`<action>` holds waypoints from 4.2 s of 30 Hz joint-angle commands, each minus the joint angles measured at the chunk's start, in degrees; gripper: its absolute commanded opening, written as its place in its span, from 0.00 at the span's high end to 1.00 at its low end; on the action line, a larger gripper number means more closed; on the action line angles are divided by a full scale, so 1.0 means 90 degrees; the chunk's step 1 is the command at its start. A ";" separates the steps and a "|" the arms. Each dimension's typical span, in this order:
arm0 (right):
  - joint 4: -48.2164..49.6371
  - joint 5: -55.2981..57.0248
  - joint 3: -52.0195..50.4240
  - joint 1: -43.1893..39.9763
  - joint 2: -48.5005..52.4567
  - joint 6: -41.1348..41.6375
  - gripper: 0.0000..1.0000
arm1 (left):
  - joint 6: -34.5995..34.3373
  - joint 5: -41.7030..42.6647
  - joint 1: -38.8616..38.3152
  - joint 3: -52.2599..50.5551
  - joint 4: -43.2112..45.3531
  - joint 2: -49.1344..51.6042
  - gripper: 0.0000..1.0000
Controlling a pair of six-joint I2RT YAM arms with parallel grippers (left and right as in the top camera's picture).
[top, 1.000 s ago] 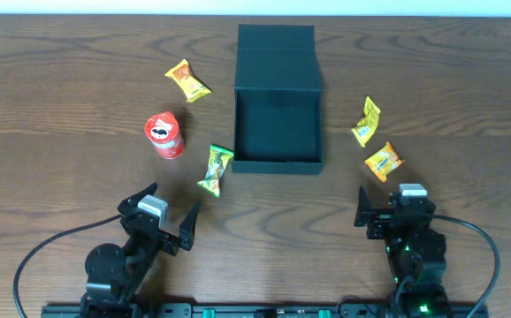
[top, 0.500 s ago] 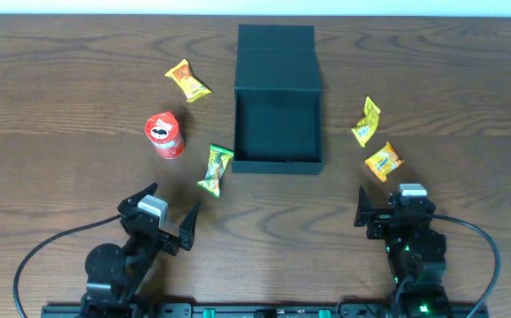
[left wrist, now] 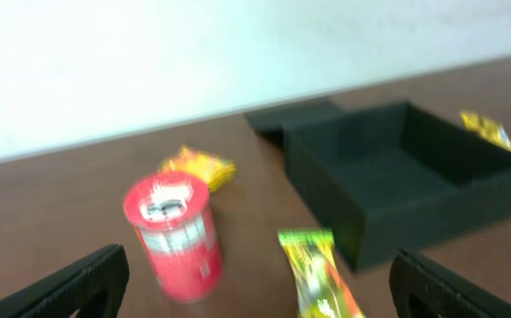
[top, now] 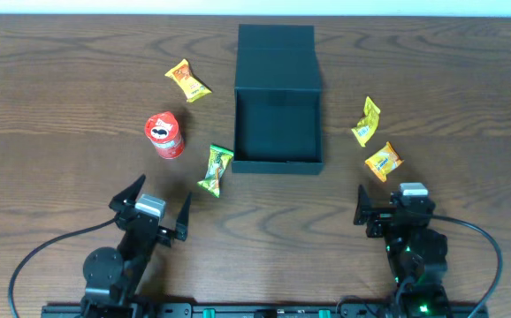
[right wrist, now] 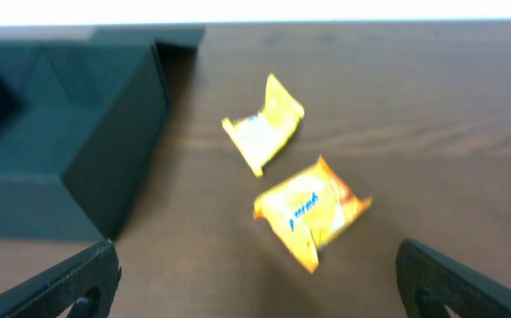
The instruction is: Pack container
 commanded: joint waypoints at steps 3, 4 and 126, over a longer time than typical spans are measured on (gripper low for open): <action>0.0223 -0.0143 0.0291 0.0053 -0.0029 0.0029 0.01 | 0.0121 0.0036 0.0007 0.0554 0.0427 -0.0002 0.05; 0.0165 -0.0138 0.0488 0.0053 -0.0029 -0.0168 0.01 | 0.0163 -0.0049 0.0007 0.0716 0.0403 0.0024 0.05; -0.7016 -0.1141 0.9772 -0.0192 0.7878 0.0612 0.01 | -0.5059 -0.1280 0.0024 1.3787 -0.5712 1.5659 0.05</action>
